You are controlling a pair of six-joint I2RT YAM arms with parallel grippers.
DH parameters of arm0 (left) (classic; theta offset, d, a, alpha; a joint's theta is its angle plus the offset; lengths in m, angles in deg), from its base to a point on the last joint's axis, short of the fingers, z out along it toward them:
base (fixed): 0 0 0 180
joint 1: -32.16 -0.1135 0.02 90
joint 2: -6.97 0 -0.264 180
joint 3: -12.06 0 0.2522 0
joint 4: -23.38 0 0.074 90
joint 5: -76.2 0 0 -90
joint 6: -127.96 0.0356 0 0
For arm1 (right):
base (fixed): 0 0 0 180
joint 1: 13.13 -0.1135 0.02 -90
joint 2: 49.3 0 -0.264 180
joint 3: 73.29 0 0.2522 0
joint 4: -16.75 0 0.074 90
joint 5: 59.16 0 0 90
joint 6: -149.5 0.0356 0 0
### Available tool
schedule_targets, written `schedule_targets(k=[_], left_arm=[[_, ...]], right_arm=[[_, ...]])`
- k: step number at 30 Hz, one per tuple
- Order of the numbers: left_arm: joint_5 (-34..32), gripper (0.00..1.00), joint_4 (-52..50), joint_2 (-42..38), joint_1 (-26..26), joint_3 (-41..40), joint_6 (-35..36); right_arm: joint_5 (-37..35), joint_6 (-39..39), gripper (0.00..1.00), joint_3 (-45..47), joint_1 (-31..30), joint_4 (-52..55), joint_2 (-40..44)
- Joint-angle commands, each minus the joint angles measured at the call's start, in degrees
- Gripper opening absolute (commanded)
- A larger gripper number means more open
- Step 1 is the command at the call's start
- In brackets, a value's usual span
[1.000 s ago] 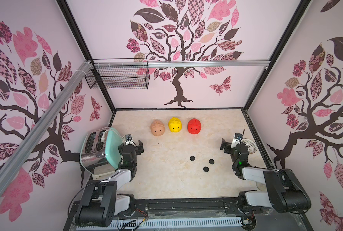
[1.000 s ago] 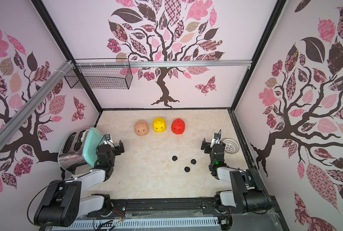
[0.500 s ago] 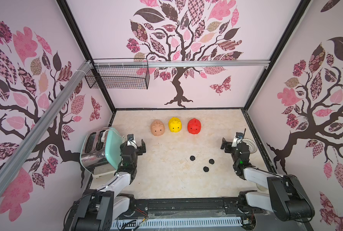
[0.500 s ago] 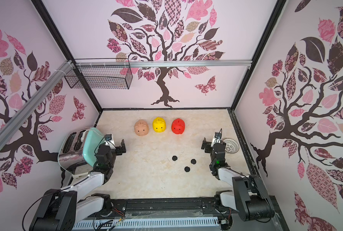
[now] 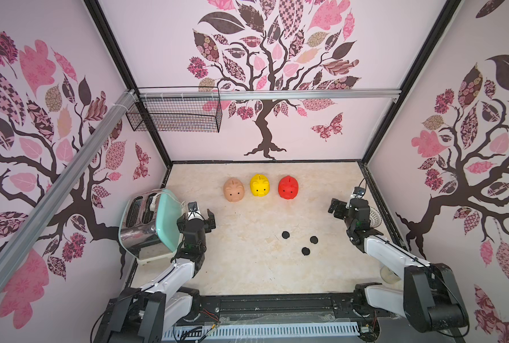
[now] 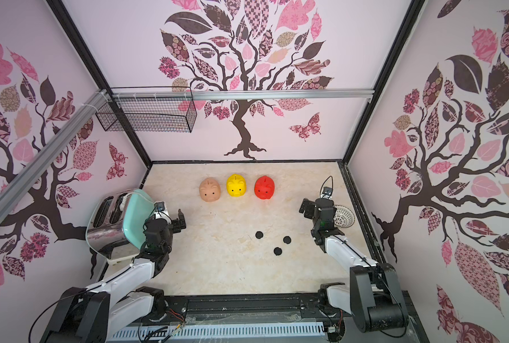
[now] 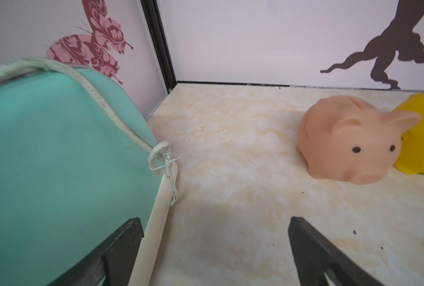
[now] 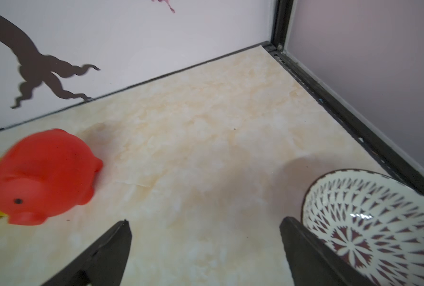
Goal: Open piggy banks
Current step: Move the lid to the center of the board.
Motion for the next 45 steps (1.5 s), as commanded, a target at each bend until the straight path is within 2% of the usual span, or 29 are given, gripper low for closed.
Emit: schedule_targets(k=[1,4,6,10,15,21,26,36,45], left_arm=[[-9.2,0.98,-5.8,-3.4,1.1,3.2,-4.8],[-9.8,0.98,-10.4,-6.5,1.2,4.4,-8.3],[-9.2,0.98,-14.5,-7.8,1.1,5.4,-12.5],[-6.2,0.98,-21.7,-8.6,1.1,8.1,-15.9],[-3.2,0.98,-22.2,-8.4,1.0,8.4,-17.7],[2.3,0.97,-23.8,-7.2,0.8,9.5,-18.3],[6.8,0.97,-24.0,-7.1,0.8,9.3,-19.7],[6.7,0.97,-23.9,-6.7,0.7,9.3,-19.7],[6.7,0.97,-24.2,-6.3,0.7,9.5,-19.8]], right_arm=[[13.5,5.8,1.0,0.1,-0.3,3.6,0.9],[11.5,3.4,1.0,-6.3,-7.8,15.9,-4.6],[12.6,2.2,1.0,-11.3,-13.6,23.5,-9.0],[13.1,1.1,0.99,-15.3,-22.7,29.8,-14.4],[9.4,-0.2,0.85,-19.7,-29.3,35.5,-18.8],[13.0,-5.4,0.74,-25.4,-31.2,41.5,-26.4],[11.1,-7.3,0.67,-27.4,-32.4,42.5,-28.6],[7.5,-8.8,0.65,-29.8,-35.9,43.8,-32.2],[7.2,-8.7,0.47,-30.8,-36.0,44.9,-34.7]])
